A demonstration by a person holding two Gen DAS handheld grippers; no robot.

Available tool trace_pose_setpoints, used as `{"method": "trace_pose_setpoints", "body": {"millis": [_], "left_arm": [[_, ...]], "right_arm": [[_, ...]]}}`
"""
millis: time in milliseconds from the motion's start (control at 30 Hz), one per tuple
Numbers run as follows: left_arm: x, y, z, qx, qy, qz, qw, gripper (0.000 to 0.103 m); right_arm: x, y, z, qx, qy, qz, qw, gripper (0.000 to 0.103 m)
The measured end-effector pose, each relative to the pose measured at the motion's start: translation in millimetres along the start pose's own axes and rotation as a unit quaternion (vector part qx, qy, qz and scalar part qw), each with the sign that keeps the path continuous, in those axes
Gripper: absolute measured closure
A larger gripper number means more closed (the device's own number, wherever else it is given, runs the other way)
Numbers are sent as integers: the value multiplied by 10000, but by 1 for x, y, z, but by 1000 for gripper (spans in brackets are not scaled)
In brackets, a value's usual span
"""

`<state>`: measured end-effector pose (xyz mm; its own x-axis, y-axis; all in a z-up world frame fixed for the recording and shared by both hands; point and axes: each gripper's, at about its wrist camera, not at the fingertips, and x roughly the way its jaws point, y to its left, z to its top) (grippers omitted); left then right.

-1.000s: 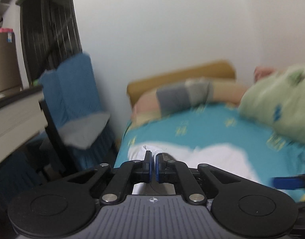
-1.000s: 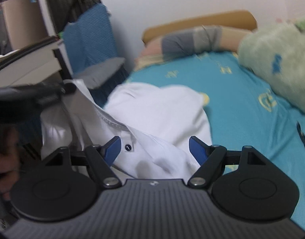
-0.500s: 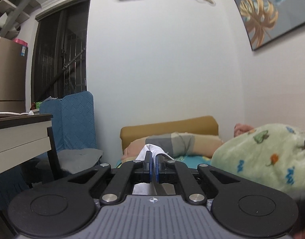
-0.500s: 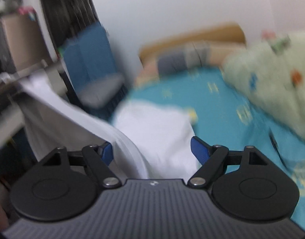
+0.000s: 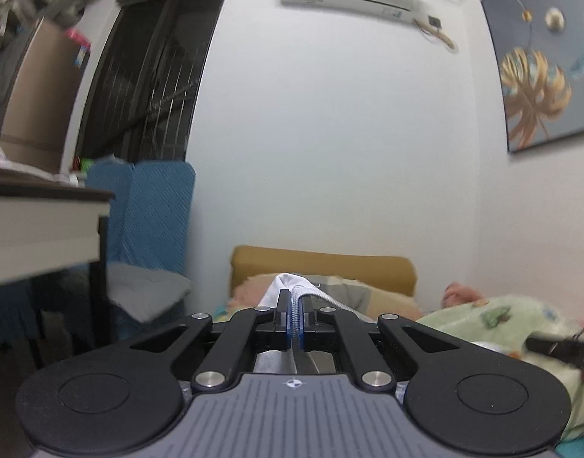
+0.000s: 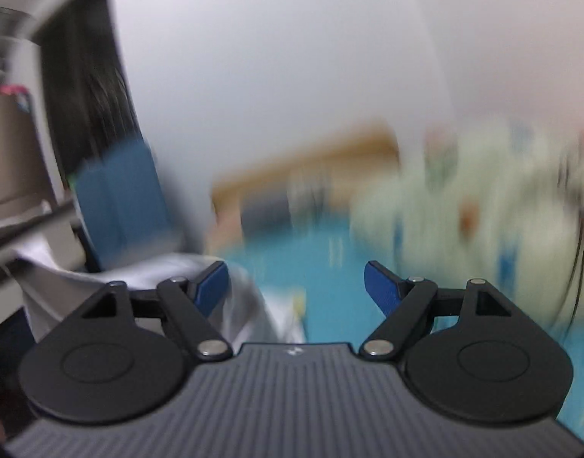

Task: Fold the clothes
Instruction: 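Raise the T-shirt high with the left gripper, letting it hang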

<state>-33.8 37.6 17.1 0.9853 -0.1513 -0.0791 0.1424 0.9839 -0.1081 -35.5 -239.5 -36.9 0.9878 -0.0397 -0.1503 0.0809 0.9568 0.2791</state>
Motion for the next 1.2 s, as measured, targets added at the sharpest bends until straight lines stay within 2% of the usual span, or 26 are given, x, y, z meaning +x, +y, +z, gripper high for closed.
{"method": "trace_pose_setpoints", "body": {"millis": [133, 200, 267, 367, 500, 633, 767, 800, 833, 867, 933, 1033, 1100, 1200], "left_arm": [[3, 1, -4, -103, 162, -130, 9997, 100], [5, -1, -6, -80, 217, -216, 9995, 100], [6, -4, -8, -54, 251, -301, 9992, 100], [11, -6, -11, -27, 308, -358, 9989, 100], [17, -1, -14, -129, 382, -452, 9982, 100], [21, 6, -15, -221, 378, -495, 9978, 100], [22, 14, -15, -273, 353, -450, 9980, 100], [23, 16, -15, -258, 380, -433, 9980, 100], [24, 17, -16, -219, 409, -430, 9980, 100], [24, 17, -17, -128, 443, -454, 9979, 100], [25, 15, -20, -15, 520, -652, 9965, 100], [27, 11, -25, 75, 656, -1064, 9921, 100], [34, 6, -32, -13, 833, -1336, 9875, 100], [49, 0, -46, -124, 1091, -1530, 9821, 100]], "right_arm": [[-2, -10, -2, -108, 250, -280, 9992, 19], [3, -12, -16, 129, 659, 43, 9977, 19], [1, 0, -26, 62, 798, 285, 9964, 19], [2, 37, -39, -654, 918, 733, 9909, 20], [2, 80, -55, -1386, 1161, 1445, 9728, 21], [5, 118, -65, -1744, 1427, 1717, 9590, 21], [29, 137, -90, -2369, 1770, 1215, 9475, 21], [34, 134, -91, -2398, 1815, 970, 9488, 21], [36, 126, -86, -2231, 1802, 790, 9547, 21], [35, 114, -74, -1799, 1785, 769, 9643, 21], [31, 88, -46, -927, 1655, 901, 9777, 21], [38, 66, -22, -982, 1566, 413, 9819, 20], [54, 48, -21, -1154, 1989, 198, 9730, 21], [84, 11, -34, -623, 2933, -272, 9536, 21]]}}
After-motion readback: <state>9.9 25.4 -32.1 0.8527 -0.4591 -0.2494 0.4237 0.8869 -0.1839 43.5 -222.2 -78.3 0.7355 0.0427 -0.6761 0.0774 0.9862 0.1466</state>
